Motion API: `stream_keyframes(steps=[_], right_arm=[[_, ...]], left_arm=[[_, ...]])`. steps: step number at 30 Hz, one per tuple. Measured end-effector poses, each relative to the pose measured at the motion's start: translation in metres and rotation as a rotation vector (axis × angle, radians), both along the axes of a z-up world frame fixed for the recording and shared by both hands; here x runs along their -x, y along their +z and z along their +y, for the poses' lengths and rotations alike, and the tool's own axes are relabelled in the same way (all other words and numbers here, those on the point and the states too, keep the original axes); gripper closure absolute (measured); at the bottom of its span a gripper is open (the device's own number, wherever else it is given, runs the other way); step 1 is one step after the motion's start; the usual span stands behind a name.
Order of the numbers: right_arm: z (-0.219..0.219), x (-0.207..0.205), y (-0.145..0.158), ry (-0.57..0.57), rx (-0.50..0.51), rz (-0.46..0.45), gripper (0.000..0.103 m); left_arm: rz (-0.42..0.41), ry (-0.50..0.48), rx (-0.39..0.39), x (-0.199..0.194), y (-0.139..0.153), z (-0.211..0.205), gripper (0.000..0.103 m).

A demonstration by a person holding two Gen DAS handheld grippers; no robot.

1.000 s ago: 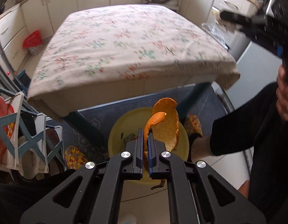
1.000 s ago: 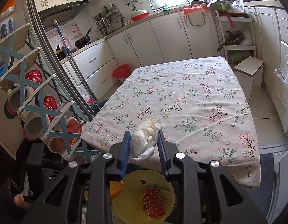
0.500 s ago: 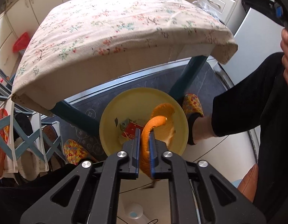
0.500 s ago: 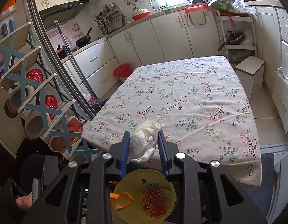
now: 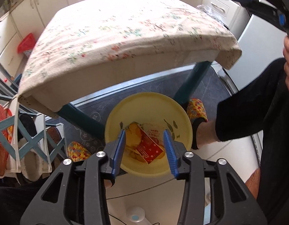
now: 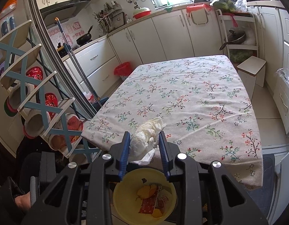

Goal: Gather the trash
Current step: 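Open both tools to drop the peel and tissue into the bucket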

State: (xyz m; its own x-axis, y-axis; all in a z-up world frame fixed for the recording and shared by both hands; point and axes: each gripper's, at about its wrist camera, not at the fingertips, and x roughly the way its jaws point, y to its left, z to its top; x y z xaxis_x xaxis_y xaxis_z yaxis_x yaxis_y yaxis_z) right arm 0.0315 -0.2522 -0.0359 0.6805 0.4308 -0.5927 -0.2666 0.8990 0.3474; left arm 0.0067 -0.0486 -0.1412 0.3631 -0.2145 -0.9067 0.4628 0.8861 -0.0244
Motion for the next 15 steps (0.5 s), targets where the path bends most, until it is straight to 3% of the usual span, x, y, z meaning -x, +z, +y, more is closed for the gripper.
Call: stream_keyframes(steps=[6,10,15], right_arm=[[0.006,0.0,-0.004,0.026,0.014,0.018,0.071],[0.017,0.001,-0.009,0.071,0.037,0.04,0.071],[0.054,0.006,-0.028,0.202,0.114,0.108,0.071]], left_arm=[[-0.113,0.157,0.039,-0.011,0.022,0.024,0.04],[-0.177,0.257,0.073,-0.016,0.036,0.042,0.033],[-0.233,0.334,0.104,-0.018,0.046,0.056,0.026]])
